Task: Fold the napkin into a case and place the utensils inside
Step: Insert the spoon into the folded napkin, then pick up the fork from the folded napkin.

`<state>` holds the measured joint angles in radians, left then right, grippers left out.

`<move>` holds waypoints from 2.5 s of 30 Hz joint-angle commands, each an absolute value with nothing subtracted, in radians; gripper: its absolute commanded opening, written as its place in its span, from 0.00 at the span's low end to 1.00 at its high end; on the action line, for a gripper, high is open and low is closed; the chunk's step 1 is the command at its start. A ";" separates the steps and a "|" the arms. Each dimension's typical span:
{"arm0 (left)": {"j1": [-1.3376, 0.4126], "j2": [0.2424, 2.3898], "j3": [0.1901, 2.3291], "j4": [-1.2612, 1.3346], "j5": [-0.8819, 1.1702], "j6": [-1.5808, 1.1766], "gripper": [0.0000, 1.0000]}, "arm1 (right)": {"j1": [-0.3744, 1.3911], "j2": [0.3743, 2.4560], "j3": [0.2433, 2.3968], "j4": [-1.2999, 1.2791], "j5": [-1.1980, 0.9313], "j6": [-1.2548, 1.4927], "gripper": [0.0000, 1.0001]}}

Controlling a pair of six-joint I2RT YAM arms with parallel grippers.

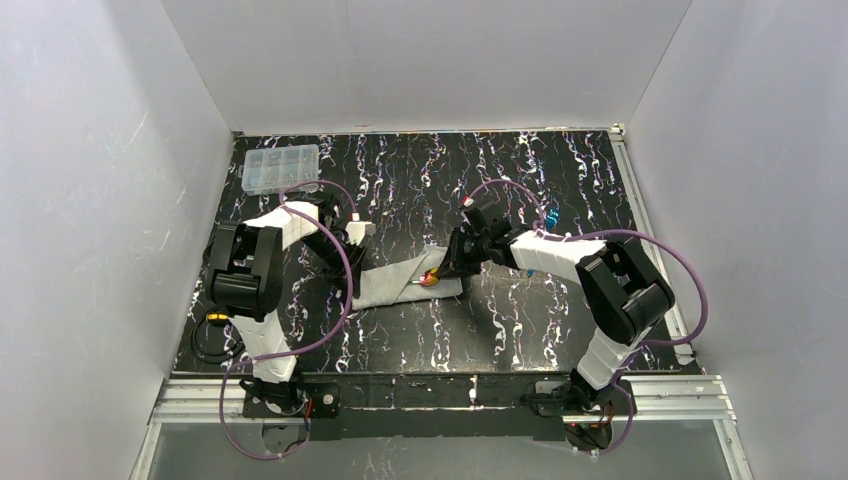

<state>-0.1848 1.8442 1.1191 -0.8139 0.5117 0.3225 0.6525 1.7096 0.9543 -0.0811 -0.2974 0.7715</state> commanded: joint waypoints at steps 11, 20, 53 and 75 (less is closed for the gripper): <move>-0.185 1.830 1.137 -0.857 0.527 0.349 0.32 | 0.616 1.616 1.157 -0.421 -0.171 0.591 0.82; -0.173 1.771 1.208 -0.948 0.511 0.358 0.48 | 0.351 1.641 1.359 -0.618 0.192 0.434 0.95; -0.032 1.674 1.491 -1.197 0.458 0.407 0.99 | 0.029 2.074 1.455 -0.328 0.099 0.392 0.60; -0.025 1.693 1.585 -1.256 0.551 0.423 0.98 | 0.029 1.850 1.292 -0.345 0.093 0.533 0.11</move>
